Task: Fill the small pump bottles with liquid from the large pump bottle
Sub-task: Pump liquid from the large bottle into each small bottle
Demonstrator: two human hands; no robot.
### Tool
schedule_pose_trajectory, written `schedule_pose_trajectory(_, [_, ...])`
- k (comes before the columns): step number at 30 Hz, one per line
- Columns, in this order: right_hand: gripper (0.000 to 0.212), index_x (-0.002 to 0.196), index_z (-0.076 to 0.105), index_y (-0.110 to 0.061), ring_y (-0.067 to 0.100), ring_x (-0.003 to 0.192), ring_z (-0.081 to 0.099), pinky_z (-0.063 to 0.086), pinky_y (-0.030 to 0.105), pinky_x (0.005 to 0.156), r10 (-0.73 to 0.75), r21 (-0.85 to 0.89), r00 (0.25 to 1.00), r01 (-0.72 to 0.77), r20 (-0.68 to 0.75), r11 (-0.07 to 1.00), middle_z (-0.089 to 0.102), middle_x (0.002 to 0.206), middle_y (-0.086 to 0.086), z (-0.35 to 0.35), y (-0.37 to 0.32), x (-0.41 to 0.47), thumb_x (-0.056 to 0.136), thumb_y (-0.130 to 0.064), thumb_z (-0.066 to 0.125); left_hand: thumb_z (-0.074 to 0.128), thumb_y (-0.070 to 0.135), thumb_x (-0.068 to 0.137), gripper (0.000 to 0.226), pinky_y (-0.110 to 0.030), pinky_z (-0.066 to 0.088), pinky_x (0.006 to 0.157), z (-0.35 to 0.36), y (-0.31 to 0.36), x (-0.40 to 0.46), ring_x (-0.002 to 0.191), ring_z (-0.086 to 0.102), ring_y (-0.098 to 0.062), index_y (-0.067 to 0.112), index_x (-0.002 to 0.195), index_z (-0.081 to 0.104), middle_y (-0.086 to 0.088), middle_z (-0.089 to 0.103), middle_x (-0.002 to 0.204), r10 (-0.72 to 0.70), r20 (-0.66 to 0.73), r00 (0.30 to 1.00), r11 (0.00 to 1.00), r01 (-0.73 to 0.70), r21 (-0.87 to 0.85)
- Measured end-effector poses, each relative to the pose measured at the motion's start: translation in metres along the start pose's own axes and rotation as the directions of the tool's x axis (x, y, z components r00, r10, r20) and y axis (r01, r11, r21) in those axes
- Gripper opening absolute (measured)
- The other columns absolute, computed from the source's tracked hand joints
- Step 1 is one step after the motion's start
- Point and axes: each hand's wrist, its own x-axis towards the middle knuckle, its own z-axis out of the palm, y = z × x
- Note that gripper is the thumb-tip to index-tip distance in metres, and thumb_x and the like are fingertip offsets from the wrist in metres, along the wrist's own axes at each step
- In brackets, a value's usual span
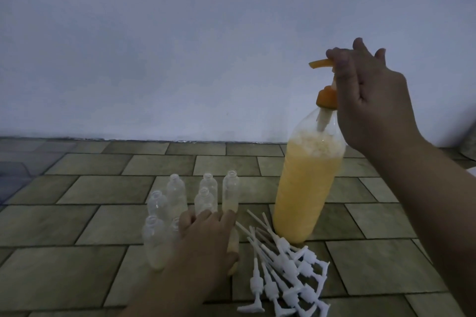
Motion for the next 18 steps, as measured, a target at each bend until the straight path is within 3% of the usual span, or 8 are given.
schedule_pose_trajectory(9, [0.044, 0.120, 0.059, -0.012, 0.015, 0.141, 0.025, -0.001, 0.006, 0.106, -0.003, -0.010, 1.000, 0.003, -0.006, 1.000, 0.045, 0.110, -0.017, 0.001, 0.000, 0.001, 0.103, -0.034, 0.025, 0.060, 0.054, 0.079, 0.059, -0.029, 0.014, 0.094, 0.002, 0.001, -0.001, 0.126, 0.031, -0.005, 0.037, 0.129, 0.033, 0.020, 0.039, 0.132, 0.011, -0.012, 1.000, 0.999, -0.011, -0.033])
schedule_pose_trajectory(11, [0.044, 0.120, 0.059, -0.011, 0.015, 0.141, 0.025, -0.003, 0.002, 0.104, -0.002, -0.010, 1.000, 0.002, -0.005, 1.000, 0.045, 0.108, -0.018, 0.001, 0.000, 0.001, 0.103, -0.033, 0.025, 0.064, 0.058, 0.072, 0.065, -0.030, 0.016, 0.090, 0.004, -0.001, -0.002, 0.122, 0.038, -0.005, 0.037, 0.127, 0.037, 0.021, 0.042, 0.126, 0.030, -0.033, 0.999, 0.998, -0.032, -0.051])
schedule_pose_trajectory(13, [0.044, 0.118, 0.060, -0.010, 0.015, 0.140, 0.025, -0.003, 0.001, 0.103, -0.003, -0.014, 1.000, 0.003, -0.003, 1.000, 0.045, 0.107, -0.019, 0.002, 0.000, 0.001, 0.103, -0.033, 0.025, 0.069, 0.069, 0.055, 0.069, -0.031, 0.029, 0.082, 0.005, -0.003, -0.003, 0.099, 0.058, -0.005, 0.036, 0.112, 0.047, 0.020, 0.055, 0.106, 0.062, -0.040, 0.997, 0.995, -0.065, -0.072])
schedule_pose_trajectory(15, [0.044, 0.118, 0.060, -0.010, 0.016, 0.141, 0.025, -0.002, 0.001, 0.103, -0.004, -0.017, 1.000, 0.004, -0.002, 1.000, 0.044, 0.106, -0.020, 0.002, 0.000, 0.000, 0.103, -0.033, 0.025, 0.051, 0.076, 0.063, 0.057, -0.026, 0.036, 0.072, 0.003, -0.002, -0.007, 0.082, 0.062, -0.001, 0.035, 0.103, 0.048, 0.020, 0.060, 0.092, 0.071, -0.131, 0.989, 0.985, -0.090, -0.150])
schedule_pose_trajectory(18, [0.044, 0.115, 0.061, -0.008, 0.016, 0.140, 0.025, -0.002, 0.003, 0.104, -0.001, -0.011, 1.000, 0.001, -0.001, 1.000, 0.044, 0.105, -0.020, 0.001, 0.000, 0.000, 0.103, -0.032, 0.026, 0.023, 0.061, 0.092, 0.038, -0.030, 0.035, 0.078, -0.012, -0.008, -0.013, 0.089, 0.050, 0.005, 0.035, 0.106, 0.046, 0.018, 0.059, 0.097, 0.037, -0.299, 0.953, 0.958, -0.119, -0.260])
